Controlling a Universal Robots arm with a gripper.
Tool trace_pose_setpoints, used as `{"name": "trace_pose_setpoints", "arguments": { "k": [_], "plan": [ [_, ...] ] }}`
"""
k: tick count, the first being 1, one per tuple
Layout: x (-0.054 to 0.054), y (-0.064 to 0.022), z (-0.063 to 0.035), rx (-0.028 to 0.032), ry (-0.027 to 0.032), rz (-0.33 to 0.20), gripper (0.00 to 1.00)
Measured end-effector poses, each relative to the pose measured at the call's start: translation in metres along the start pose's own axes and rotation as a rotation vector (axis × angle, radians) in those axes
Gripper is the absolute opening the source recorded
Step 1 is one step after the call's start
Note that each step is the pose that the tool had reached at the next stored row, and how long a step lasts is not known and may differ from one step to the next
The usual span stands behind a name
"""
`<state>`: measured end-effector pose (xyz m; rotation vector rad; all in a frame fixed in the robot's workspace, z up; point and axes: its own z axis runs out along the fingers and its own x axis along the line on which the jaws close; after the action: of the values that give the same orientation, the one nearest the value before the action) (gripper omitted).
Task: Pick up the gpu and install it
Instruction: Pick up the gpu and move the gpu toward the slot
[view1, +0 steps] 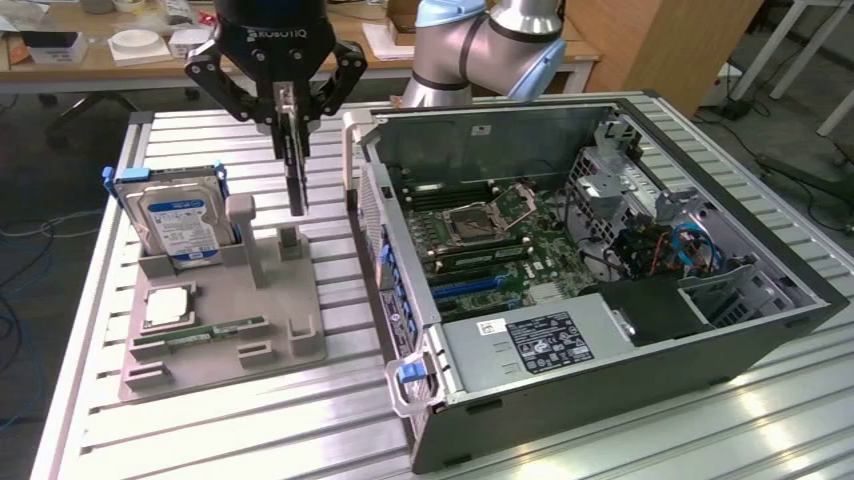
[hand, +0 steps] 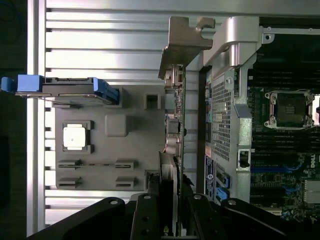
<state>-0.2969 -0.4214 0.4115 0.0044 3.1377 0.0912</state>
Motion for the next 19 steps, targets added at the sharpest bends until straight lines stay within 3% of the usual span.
{"name": "trace_pose_setpoints", "arguments": {
  "k": [3, 6, 19],
  "plan": [
    [-0.002, 0.0000, 0.0002, -0.0001, 0.0000, 0.000, 0.26],
    [-0.014, 0.0000, 0.0006, -0.0001, 0.0000, 0.000, 0.26],
    [-0.025, 0.0000, 0.0009, -0.0001, 0.0000, 0.000, 0.26]
  ]
}}
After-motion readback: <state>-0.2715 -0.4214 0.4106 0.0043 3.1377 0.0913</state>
